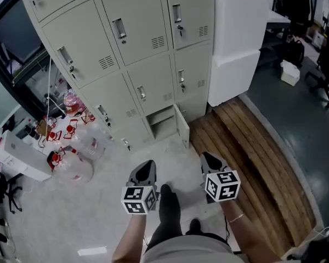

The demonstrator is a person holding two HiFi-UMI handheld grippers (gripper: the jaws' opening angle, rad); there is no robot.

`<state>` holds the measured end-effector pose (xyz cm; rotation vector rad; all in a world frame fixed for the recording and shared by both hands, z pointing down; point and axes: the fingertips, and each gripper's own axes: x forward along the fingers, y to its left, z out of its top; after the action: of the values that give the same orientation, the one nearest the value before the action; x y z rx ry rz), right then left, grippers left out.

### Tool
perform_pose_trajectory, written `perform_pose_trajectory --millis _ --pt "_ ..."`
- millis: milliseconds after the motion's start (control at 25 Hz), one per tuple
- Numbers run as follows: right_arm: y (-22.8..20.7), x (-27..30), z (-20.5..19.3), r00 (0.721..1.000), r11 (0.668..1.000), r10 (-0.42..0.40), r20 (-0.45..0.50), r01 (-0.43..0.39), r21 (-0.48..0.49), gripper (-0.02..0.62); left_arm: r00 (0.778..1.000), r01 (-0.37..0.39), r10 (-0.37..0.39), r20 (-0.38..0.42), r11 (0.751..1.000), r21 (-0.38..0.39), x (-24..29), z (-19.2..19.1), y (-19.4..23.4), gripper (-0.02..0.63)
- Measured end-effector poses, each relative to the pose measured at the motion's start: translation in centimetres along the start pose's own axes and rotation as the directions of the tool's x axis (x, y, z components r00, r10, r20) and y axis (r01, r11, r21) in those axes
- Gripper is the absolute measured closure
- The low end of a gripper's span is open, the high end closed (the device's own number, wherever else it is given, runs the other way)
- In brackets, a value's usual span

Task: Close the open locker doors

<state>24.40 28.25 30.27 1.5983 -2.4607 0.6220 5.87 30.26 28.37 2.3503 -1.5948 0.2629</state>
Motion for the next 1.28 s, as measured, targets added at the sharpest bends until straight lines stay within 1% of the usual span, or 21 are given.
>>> perform_pose_trajectory --millis 80,240,360,520,640,800,1000,1280 --pt "-0.4 3.2 0.0 1.0 1.0 -0.012 -0.024 0.012 0.002 0.574 1.0 0.008 -0.008 -0.009 1.0 -0.008 2.7 0.1 2.2 0.586" --pt "-0.7 11.2 1.5 0.998 1.0 -0.022 -0.05 0.022 0.014 0.558 0.999 0.03 -0.03 -0.015 1.0 -0.002 8.7 1.7 7.7 0.586" --pt "-0.9 16.7 2.6 0.996 0.998 -0.047 -0.082 0.05 0.036 0.536 0.998 0.053 -0.054 -0.026 0.998 -0.024 12.9 3.0 11.4 0.586" --pt "-1.4 22.9 3.7 0.99 0.995 -0.079 -0.113 0.086 0.057 0.514 0.996 0.075 -0.075 -0.039 0.997 -0.015 18.0 4.9 16.0 0.586" --pt "-1.9 26.4 3.6 0.985 0.991 -0.103 -0.14 0.114 0.073 0.503 0.996 0.08 -0.08 -0.04 0.997 -0.011 21.0 5.5 19.1 0.586" --pt "-3.2 29.8 2.3 0.973 0.985 -0.132 -0.19 0.149 0.081 0.495 0.994 0.094 -0.095 -0.055 0.995 -0.027 24.2 5.2 21.1 0.586" --pt "-5.6 33.0 -0.2 0.959 0.981 -0.142 -0.245 0.169 0.093 0.495 0.99 0.099 -0.103 -0.093 0.994 -0.046 27.8 3.2 21.9 0.586" --pt "-10.1 38.3 -3.4 0.945 0.979 -0.138 -0.298 0.175 0.102 0.496 0.987 0.068 -0.077 -0.142 0.996 -0.064 32.5 -0.2 22.6 0.584"
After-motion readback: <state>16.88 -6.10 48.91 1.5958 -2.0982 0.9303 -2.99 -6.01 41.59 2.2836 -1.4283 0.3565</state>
